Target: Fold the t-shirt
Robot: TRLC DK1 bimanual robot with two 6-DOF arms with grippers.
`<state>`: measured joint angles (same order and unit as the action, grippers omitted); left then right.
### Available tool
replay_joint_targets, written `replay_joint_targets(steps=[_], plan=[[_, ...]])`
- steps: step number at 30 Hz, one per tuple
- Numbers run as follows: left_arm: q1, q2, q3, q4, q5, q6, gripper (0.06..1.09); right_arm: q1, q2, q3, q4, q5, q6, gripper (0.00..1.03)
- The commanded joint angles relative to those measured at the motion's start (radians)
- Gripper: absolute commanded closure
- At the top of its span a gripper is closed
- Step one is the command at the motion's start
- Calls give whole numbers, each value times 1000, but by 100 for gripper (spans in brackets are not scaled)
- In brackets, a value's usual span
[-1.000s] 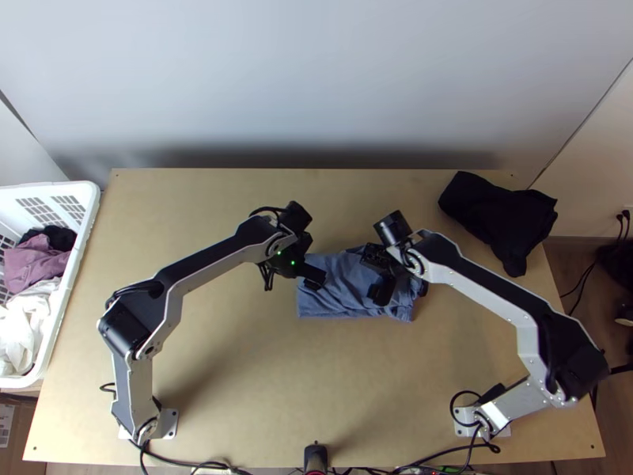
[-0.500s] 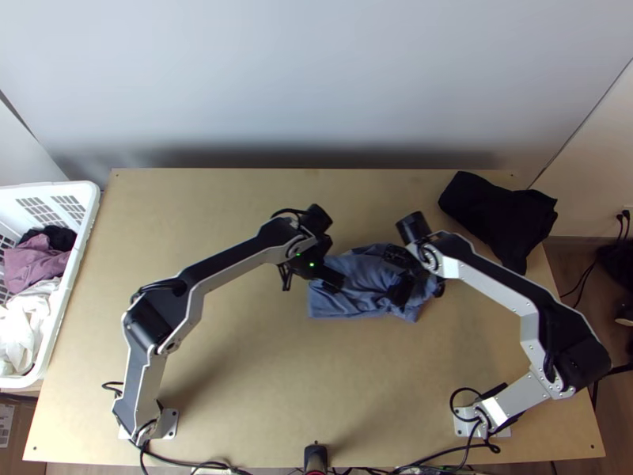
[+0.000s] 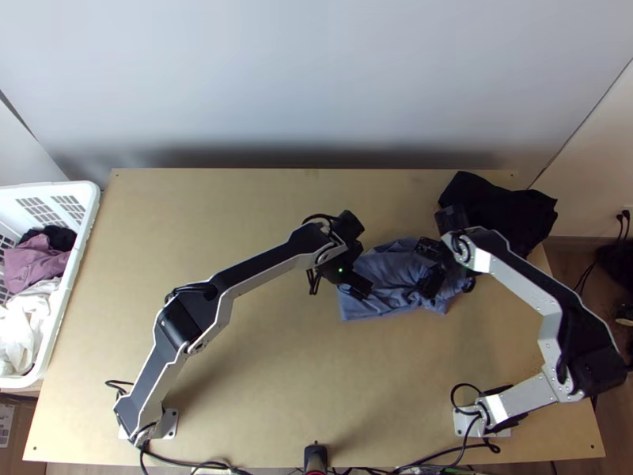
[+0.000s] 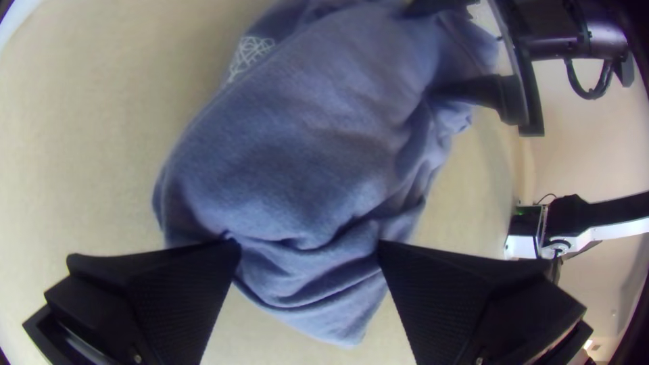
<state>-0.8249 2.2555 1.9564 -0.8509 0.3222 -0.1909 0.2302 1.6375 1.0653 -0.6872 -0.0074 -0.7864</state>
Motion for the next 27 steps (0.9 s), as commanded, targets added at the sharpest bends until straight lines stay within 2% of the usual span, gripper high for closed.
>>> replay_joint_targets(steps=[1,5,18,27], plan=[[58,-27,16,-17,0,7,11,4,-102,76,-25,-13,33,5],[147,-102,-27,-22,2,13,11,104,-140,145,-81,-14,67,5],[273,-284,-179,-16,3,31,11,505,-100,151,-97,-9,127,5],[349,-405,-329,13,3,38,11,564,-22,208,-95,-11,150,5]])
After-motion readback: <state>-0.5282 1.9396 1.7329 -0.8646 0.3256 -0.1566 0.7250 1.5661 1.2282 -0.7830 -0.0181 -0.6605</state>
